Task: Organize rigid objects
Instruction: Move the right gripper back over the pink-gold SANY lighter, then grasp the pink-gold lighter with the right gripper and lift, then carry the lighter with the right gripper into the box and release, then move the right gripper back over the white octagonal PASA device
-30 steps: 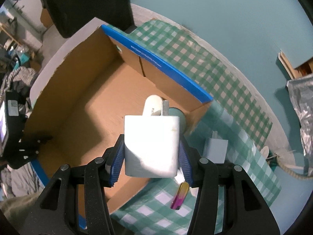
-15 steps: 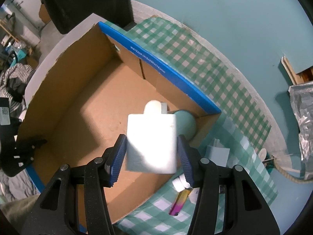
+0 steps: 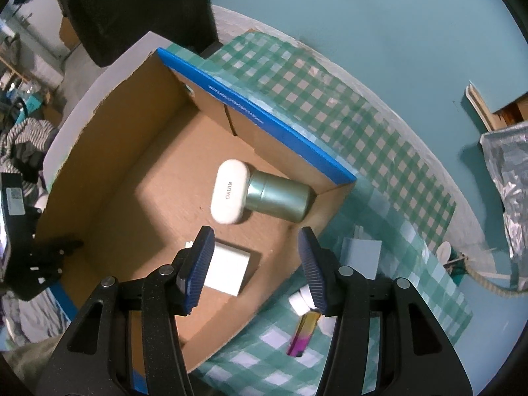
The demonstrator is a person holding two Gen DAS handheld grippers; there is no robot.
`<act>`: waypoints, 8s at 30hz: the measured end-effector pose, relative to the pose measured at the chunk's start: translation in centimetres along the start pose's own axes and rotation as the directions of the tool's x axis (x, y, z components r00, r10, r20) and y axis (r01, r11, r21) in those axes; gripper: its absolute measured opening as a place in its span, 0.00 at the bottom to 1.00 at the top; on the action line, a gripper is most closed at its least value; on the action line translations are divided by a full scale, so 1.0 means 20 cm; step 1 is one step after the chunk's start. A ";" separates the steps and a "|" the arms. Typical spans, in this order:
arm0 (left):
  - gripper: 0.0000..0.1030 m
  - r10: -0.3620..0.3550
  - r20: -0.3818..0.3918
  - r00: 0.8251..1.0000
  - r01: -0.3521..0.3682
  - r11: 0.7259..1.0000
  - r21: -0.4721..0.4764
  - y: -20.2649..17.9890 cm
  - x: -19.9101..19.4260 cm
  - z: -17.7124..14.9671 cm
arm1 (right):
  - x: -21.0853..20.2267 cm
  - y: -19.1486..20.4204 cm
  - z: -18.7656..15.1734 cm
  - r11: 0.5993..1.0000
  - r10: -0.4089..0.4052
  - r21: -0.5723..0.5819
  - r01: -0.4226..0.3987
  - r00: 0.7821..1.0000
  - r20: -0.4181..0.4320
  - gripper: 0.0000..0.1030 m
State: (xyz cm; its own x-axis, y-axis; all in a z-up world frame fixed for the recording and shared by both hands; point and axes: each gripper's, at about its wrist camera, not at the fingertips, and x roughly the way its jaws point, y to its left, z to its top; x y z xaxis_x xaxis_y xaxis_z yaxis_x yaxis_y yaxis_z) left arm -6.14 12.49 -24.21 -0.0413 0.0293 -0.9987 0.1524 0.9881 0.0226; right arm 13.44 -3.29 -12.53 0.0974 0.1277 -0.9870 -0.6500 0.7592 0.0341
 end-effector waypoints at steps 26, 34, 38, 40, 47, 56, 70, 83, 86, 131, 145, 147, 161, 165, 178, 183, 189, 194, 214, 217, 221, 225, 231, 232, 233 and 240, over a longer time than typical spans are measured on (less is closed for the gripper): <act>0.16 0.008 0.003 1.000 -0.008 1.000 -0.001 0.01 -0.02 -0.01 | -0.23 -0.16 -0.21 0.996 0.013 0.086 -0.016 0.999 0.039 0.51; 0.16 0.012 0.002 1.000 -0.012 1.000 0.001 0.01 -0.03 -0.02 | -0.19 -0.32 -0.39 0.984 0.007 0.178 -0.005 1.000 -0.012 0.51; 0.16 0.013 0.001 1.000 -0.013 1.000 0.000 0.00 -0.04 -0.02 | -0.14 -0.37 -0.47 0.977 0.010 0.212 -0.001 0.999 -0.040 0.51; 0.16 0.014 0.001 1.000 -0.014 1.000 0.000 0.00 -0.04 -0.02 | -0.09 -0.40 -0.51 0.972 0.016 0.234 -0.001 0.998 -0.062 0.51; 0.16 0.015 0.001 1.000 -0.015 1.000 0.004 -0.01 -0.05 -0.02 | 0.09 -0.45 -0.64 0.958 0.042 0.288 -0.005 0.991 -0.125 0.51; 0.16 0.014 -0.002 1.000 -0.014 1.000 0.009 0.00 -0.04 -0.02 | 0.32 -0.44 -0.72 0.948 0.071 0.317 -0.017 0.984 -0.161 0.51; 0.16 0.013 -0.002 1.000 -0.013 1.000 0.007 -0.01 -0.03 -0.01 | 0.46 -0.39 -0.65 0.953 0.048 0.302 0.014 0.980 -0.195 0.49; 0.16 0.010 -0.006 1.000 -0.010 1.000 -0.006 -0.01 -0.02 0.00 | 0.47 -0.25 -0.66 0.967 -0.005 0.246 0.058 0.978 -0.211 0.21; 0.16 0.011 -0.002 1.000 -0.011 1.000 -0.004 0.00 -0.02 0.00 | 0.47 -0.23 -0.69 0.968 0.029 0.251 0.027 0.976 -0.214 0.21; 0.16 0.004 -0.001 1.000 -0.004 1.000 0.002 0.02 0.00 -0.04 | 0.16 -0.27 -0.62 0.972 0.085 0.233 -0.041 0.980 -0.182 0.21; 0.16 0.003 -0.004 1.000 -0.003 1.000 0.000 0.02 0.01 -0.03 | -0.06 -0.20 -0.45 0.985 0.082 0.160 -0.065 0.991 -0.102 0.21; 0.16 0.002 -0.004 1.000 -0.002 1.000 -0.003 0.01 0.01 -0.02 | -0.09 -0.18 -0.41 0.987 0.084 0.147 -0.070 0.992 -0.091 0.21; 0.16 0.003 -0.006 1.000 -0.003 1.000 -0.013 0.03 0.00 0.00 | -0.10 -0.05 -0.09 0.995 0.092 0.050 -0.089 0.994 -0.053 0.21; 0.16 0.005 -0.007 1.000 -0.005 1.000 -0.017 0.03 0.00 0.00 | -0.06 0.01 0.00 0.995 0.095 0.020 -0.094 0.994 -0.062 0.21; 0.16 0.006 -0.006 1.000 -0.007 1.000 -0.024 0.03 -0.01 -0.01 | 0.21 0.06 0.04 0.995 0.100 0.024 -0.097 0.984 -0.145 0.21; 0.16 0.007 -0.007 1.000 -0.008 1.000 -0.026 0.03 -0.01 -0.03 | 0.24 0.04 0.03 0.995 0.097 0.047 -0.091 0.984 -0.146 0.21; 0.16 0.012 -0.006 1.000 -0.012 1.000 -0.017 0.02 -0.01 -0.03 | 0.20 0.01 0.03 0.994 0.097 0.064 -0.090 0.987 -0.125 0.22; 0.16 0.014 -0.006 1.000 -0.014 1.000 -0.007 0.00 -0.02 -0.02 | 0.13 -0.01 0.03 0.993 0.100 0.076 -0.093 0.990 -0.098 0.28; 0.16 0.012 -0.007 1.000 -0.012 1.000 -0.012 0.01 -0.02 -0.01 | -0.01 -0.39 -0.14 0.985 0.027 0.173 -0.015 0.998 -0.064 0.46; 0.16 0.013 -0.008 1.000 -0.013 1.000 -0.012 0.02 -0.02 -0.01 | 0.05 -0.48 -0.19 0.976 0.040 0.217 -0.020 0.995 -0.090 0.48; 0.16 0.018 -0.011 1.000 -0.018 1.000 -0.011 0.02 -0.01 -0.02 | 0.14 -0.56 -0.25 0.970 0.044 0.243 -0.013 0.991 -0.126 0.48; 0.16 0.023 -0.012 1.000 -0.023 1.000 -0.010 0.02 -0.01 -0.01 | 0.19 -0.60 -0.28 0.960 0.076 0.276 -0.045 0.992 -0.103 0.48; 0.16 0.025 -0.018 1.000 -0.026 0.999 -0.020 0.02 -0.01 0.00 | 0.27 -0.59 -0.30 0.965 0.088 0.256 -0.060 0.991 -0.099 0.48; 0.16 0.026 -0.019 0.999 -0.026 0.999 -0.021 0.02 -0.01 0.00 | 0.29 -0.58 -0.30 0.966 0.089 0.250 -0.062 0.991 -0.099 0.48; 0.16 0.026 -0.020 0.999 -0.027 0.999 -0.022 0.02 -0.01 0.00 | 0.30 -0.58 -0.30 0.968 0.090 0.244 -0.063 0.991 -0.102 0.48; 0.16 0.030 -0.024 0.999 -0.031 0.999 -0.028 -0.01 -0.01 0.00 | 0.37 -0.56 -0.34 0.978 0.087 0.202 -0.060 0.988 -0.128 0.49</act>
State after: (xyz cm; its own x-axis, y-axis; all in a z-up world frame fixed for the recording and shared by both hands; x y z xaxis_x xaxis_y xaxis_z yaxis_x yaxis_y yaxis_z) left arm -6.24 12.38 -23.92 -0.0600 0.0627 -0.9962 0.1254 0.9906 0.0548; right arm 16.30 -15.11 -21.18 -0.0565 0.1104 -0.9923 -0.4890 0.8634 0.1240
